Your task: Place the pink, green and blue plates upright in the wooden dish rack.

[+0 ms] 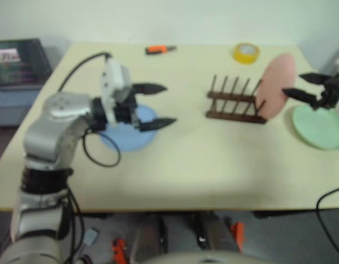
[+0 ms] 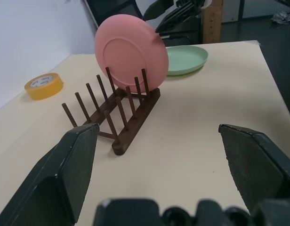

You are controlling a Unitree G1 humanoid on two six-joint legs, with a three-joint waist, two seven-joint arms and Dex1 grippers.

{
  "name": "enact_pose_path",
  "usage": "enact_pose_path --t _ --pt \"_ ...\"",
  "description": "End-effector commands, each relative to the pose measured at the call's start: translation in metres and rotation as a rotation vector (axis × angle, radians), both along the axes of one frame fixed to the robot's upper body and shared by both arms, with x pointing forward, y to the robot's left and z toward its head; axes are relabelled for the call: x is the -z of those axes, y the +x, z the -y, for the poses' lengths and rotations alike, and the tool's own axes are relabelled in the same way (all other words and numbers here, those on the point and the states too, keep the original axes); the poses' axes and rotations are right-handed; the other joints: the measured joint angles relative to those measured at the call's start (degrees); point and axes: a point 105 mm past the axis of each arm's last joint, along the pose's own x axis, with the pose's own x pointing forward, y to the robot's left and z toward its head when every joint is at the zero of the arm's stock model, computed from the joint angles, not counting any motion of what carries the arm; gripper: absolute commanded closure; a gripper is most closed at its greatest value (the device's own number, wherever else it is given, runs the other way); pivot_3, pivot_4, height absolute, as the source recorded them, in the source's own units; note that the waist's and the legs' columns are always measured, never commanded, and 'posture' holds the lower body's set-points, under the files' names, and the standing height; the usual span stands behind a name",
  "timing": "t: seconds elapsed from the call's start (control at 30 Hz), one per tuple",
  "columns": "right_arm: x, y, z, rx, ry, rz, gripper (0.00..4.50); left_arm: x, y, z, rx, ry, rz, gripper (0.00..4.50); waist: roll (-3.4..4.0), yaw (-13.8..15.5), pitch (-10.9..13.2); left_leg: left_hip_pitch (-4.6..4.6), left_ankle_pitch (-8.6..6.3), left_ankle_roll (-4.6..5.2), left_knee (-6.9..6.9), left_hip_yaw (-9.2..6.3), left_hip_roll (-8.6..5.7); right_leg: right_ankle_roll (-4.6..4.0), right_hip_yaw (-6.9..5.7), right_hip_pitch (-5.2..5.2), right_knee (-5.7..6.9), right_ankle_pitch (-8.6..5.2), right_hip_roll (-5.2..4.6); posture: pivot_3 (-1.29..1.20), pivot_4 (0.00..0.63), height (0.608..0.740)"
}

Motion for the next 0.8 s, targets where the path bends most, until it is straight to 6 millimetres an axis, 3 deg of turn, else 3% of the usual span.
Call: enact_pose_path --t 0.03,0.23,0.4,0.8 --pt "-0.014 -0.018 0.018 0.027 -0.029 0.021 0.56 -0.009 -0.004 0.0 0.008 0.011 0.055 0.0 0.0 0.07 0.0 0.0 0.0 0.0 0.0 0.0 -0.01 0.0 0.0 0.0 0.0 0.0 0.0 0.0 0.15 0.74" --pt "0.017 -0.035 0.052 0.126 -0.148 -0.11 0.56 -0.008 -0.001 0.002 0.02 0.018 0.048 0.0 0.0 0.0 0.0 0.05 0.0 0.0 0.03 0.01 0.0 0.01 0.01 0.03 0.03 0.0 -0.01 0.0 0.15 0.74" --pt "0.06 -0.042 0.078 0.198 -0.327 -0.26 0.56 -0.007 -0.001 0.007 0.042 0.017 0.043 0.0 0.01 -0.29 -0.01 0.11 0.01 0.0 0.07 0.06 -0.01 0.05 0.08 0.03 0.09 0.04 0.01 0.0 0.15 0.74" --pt "0.101 -0.035 0.094 0.165 -0.599 -0.362 0.56 -0.003 -0.004 0.009 0.05 0.018 0.025 0.0 0.05 -0.25 -0.03 0.12 0.01 0.0 0.07 0.07 -0.02 0.05 0.09 0.03 0.09 0.04 0.02 0.0 0.15 0.74"
